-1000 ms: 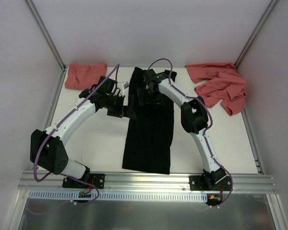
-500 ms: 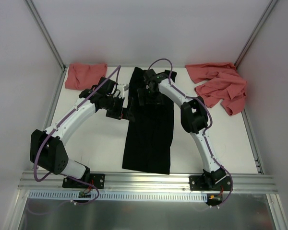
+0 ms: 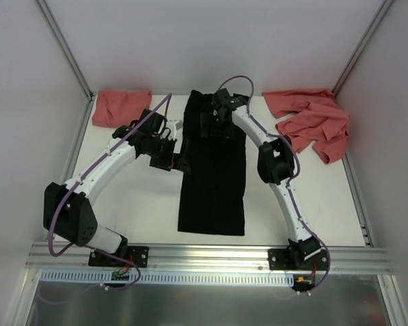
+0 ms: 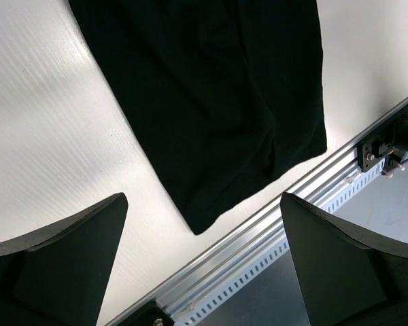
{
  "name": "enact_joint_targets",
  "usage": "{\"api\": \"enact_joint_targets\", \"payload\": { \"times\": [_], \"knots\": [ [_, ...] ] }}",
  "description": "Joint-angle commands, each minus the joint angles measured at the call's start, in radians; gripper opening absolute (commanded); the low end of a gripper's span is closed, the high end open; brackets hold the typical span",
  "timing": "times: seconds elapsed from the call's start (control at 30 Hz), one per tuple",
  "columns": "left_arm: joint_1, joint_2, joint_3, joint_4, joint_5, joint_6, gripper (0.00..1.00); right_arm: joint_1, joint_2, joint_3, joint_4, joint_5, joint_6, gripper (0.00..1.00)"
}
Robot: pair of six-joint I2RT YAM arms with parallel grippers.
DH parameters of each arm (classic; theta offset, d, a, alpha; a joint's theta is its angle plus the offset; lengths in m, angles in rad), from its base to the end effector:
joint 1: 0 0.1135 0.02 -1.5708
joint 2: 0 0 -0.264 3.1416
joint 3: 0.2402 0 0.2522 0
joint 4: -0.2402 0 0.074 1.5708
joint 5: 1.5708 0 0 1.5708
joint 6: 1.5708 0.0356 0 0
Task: Fold and stack the t-shirts
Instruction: Rotate the tshirt 90 degrees
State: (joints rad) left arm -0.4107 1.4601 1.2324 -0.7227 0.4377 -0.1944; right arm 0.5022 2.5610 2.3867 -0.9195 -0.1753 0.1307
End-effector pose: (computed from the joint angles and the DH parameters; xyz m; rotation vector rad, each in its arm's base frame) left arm 0.2734 -0.1355 0.2926 0.4590 2.5323 -0.7902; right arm 0.4725 0.2666 0.1780 -0.5574 2.6526 0.4313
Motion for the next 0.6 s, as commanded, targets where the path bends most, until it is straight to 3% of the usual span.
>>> {"api": "enact_joint_targets", "payload": {
  "times": [0.0,0.23,0.57],
  "knots": [
    [0.004,0.016,0.044,-0.026,0.018,0.007,0.99,-0.043,0.071,0.029,0.09,-0.007,0.0,0.99],
    [0.004,0.022,0.045,-0.009,0.018,-0.002,0.99,-0.07,0.007,0.023,0.16,-0.145,0.007,1.0],
    [0.015,-0.064,-0.051,0.184,0.116,-0.048,0.99,-0.025,-0.532,-0.35,0.18,-0.175,-0.022,1.0]
  ]
}}
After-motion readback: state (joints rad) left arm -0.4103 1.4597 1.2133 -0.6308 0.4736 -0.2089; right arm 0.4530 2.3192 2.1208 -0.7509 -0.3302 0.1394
